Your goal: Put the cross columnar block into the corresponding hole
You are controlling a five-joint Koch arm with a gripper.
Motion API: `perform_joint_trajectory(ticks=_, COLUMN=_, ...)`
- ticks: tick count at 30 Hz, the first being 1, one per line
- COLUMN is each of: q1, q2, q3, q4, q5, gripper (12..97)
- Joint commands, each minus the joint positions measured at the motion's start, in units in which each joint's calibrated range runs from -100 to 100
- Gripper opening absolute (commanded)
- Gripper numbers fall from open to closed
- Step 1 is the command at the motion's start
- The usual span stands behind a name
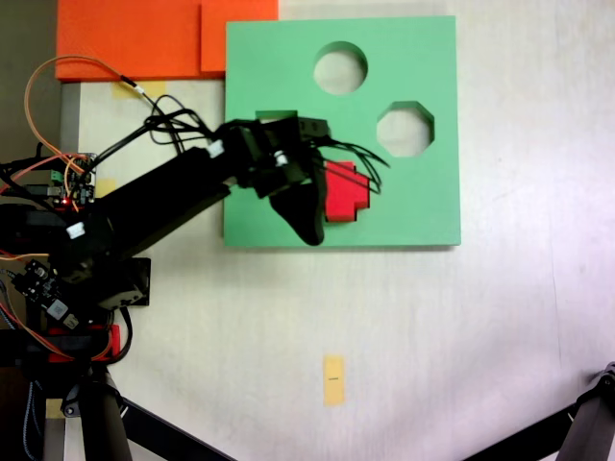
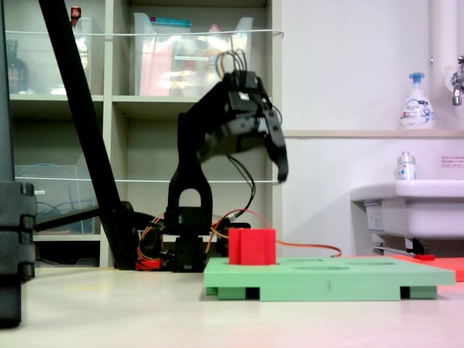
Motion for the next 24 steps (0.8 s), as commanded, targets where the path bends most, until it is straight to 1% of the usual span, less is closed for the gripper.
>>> perform_joint_trajectory(ticks=1, q1=0.73, q2=-11.09, q3=1.22, q4=1.15, q5=-4.4, gripper=95.5)
perform_joint_trajectory(ticks=4, q1=0.44, q2=-21.01, q3=1.03, q4=-3.09, q5=-11.09, gripper=95.5)
perform_joint_trajectory(ticks=7, q1=-1.61, q2=-29.25, q3=1.12, q4=-4.63, q5=-23.15, gripper=95.4)
perform_joint_trajectory(ticks=8, q1=-3.47, q2=-31.76, q3=1.12, q4=-4.63, q5=-25.93, gripper=91.1)
perform_joint_trajectory(ticks=9, q1=-5.32, q2=-34.14, q3=1.12, q4=-4.63, q5=-28.18, gripper=85.0)
perform_joint_trajectory(ticks=12, q1=-10.7, q2=-39.86, q3=0.93, q4=-3.57, q5=-38.05, gripper=72.6)
perform_joint_trajectory(ticks=14, q1=-14.26, q2=-43.35, q3=-1.17, q4=-0.1, q5=-43.03, gripper=70.3)
perform_joint_trajectory(ticks=15, q1=-15.24, q2=-45.03, q3=-3.06, q4=2.69, q5=-44.4, gripper=68.7)
perform_joint_trajectory(ticks=18, q1=-16.95, q2=-51.32, q3=-11.34, q4=9.53, q5=-47.57, gripper=68.6)
perform_joint_trajectory(ticks=21, q1=-17.24, q2=-61.93, q3=-28.49, q4=22.62, q5=-50.16, gripper=68.5)
perform_joint_trajectory(ticks=24, q1=-17.29, q2=-63.89, q3=-47.03, q4=34.27, q5=-51.43, gripper=67.3)
